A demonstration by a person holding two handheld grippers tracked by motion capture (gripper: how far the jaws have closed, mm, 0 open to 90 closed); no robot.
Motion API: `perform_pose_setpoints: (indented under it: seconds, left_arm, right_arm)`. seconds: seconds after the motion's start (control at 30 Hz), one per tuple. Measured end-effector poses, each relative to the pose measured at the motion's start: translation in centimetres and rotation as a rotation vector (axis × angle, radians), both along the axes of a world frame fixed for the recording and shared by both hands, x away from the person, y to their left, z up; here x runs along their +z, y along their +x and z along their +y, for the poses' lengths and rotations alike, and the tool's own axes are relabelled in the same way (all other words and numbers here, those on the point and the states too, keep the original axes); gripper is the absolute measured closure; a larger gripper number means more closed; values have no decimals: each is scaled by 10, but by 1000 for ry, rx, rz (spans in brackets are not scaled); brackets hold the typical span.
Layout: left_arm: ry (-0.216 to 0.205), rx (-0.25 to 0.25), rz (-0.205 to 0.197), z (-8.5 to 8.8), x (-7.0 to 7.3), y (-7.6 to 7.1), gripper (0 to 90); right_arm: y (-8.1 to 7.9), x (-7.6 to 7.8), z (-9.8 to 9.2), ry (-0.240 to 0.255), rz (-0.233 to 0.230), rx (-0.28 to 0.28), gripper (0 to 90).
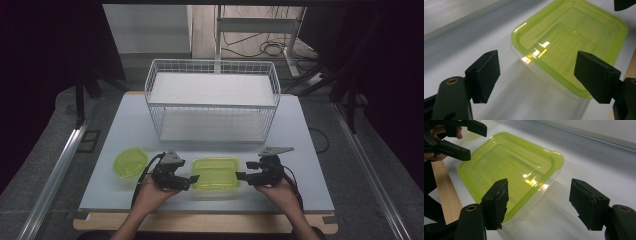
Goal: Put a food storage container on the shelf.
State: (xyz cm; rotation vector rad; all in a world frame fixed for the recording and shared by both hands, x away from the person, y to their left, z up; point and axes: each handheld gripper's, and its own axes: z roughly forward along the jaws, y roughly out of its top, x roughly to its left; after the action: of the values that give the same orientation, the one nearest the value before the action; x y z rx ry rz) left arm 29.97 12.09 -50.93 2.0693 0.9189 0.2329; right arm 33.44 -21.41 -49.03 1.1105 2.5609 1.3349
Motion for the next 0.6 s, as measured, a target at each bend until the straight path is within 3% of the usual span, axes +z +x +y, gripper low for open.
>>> perform_pose_setpoints:
  seconds: [0.1, 0.2, 0.37, 0.6]
  left_arm:
    - [16, -16, 17, -3, -5, 0, 209]
    - [-4, -24, 30, -2, -6, 0, 228]
    - [-23, -40, 35, -1, -5, -3, 365]
    - [-61, -20, 73, 4, -3, -6, 478]
  right_arm:
    - [2, -3, 2, 4, 18, 10, 338]
    - [3, -6, 5, 2, 39, 26, 380]
    - [1, -10, 10, -38, 67, 58, 505]
    - [0, -8, 9, -24, 121, 41, 581]
